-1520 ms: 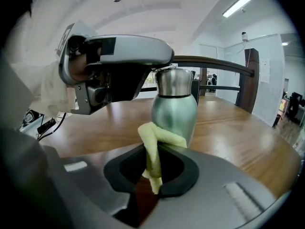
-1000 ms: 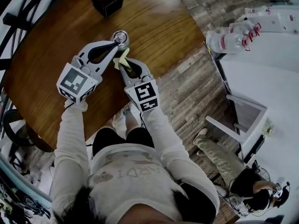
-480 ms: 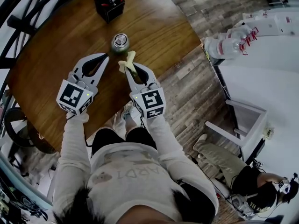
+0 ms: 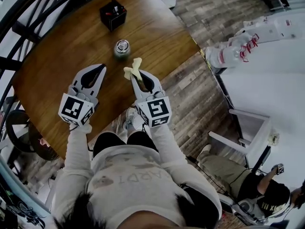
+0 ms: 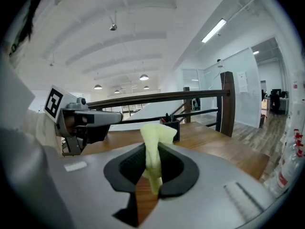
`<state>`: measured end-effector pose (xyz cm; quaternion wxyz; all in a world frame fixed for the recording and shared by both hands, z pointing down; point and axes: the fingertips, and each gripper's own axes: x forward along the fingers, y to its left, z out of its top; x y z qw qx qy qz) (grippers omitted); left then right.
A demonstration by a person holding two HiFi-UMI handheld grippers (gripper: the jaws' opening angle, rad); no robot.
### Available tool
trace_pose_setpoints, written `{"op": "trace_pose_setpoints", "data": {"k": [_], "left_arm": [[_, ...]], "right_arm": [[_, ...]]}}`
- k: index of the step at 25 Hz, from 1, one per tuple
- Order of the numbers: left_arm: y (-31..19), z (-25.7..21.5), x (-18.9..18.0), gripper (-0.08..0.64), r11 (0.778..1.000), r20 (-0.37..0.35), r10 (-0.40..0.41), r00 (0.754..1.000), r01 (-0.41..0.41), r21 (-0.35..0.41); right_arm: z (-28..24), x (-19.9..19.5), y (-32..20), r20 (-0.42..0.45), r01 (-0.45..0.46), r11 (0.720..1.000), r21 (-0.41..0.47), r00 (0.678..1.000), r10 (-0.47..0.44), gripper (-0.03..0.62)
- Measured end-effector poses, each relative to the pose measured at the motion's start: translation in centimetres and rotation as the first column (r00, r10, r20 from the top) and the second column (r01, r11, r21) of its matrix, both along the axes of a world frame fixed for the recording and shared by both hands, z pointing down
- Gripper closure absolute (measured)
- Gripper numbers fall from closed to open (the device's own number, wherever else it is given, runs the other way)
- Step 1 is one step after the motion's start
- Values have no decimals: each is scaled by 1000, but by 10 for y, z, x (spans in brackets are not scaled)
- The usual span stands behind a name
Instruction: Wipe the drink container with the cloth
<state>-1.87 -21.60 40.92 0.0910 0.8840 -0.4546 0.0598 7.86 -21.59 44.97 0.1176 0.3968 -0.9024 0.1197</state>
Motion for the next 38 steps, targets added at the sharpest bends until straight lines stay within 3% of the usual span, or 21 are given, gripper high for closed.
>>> {"op": "trace_pose_setpoints", "data": {"k": [12, 19, 38], "left_arm": [[39, -43, 5, 555, 997, -50, -58, 997, 61, 46], [56, -62, 7, 555, 992, -18, -79, 997, 80, 94], [80, -110, 11, 555, 973, -61, -121, 991, 131, 189]], "right_arm": [[-52, 19, 25, 21, -7, 997, 71, 1000, 6, 531], [-80, 27, 32, 54, -22, 993, 119, 998, 16, 531], [-135, 52, 48, 75, -47, 969, 242, 997, 29, 531]]}}
